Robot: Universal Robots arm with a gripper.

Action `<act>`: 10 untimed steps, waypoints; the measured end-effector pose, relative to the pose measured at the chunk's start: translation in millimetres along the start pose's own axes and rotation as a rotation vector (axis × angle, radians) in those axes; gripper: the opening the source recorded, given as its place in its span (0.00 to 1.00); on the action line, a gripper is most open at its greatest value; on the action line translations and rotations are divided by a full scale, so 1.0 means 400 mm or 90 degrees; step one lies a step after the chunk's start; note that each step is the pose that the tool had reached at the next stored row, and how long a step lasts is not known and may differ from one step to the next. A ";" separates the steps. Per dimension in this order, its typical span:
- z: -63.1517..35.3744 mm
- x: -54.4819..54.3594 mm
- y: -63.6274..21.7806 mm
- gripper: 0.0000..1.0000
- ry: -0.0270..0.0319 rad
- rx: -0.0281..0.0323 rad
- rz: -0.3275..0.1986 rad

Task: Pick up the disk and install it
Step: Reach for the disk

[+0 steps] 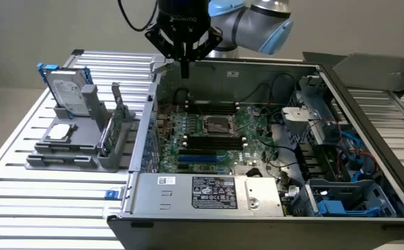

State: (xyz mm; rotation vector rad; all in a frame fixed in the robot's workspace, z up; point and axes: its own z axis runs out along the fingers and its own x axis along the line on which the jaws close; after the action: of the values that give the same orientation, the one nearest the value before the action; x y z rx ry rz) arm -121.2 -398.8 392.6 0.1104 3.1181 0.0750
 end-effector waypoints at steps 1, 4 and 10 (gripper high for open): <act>0.000 0.000 0.000 0.11 0.0000 0.0000 0.000; 0.000 0.000 0.000 0.11 0.0000 0.0000 0.000; 0.000 0.000 0.000 0.11 0.0000 0.0000 0.000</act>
State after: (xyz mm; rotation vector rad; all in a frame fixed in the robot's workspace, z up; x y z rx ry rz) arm -121.2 -398.8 392.6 0.1104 3.1181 0.0750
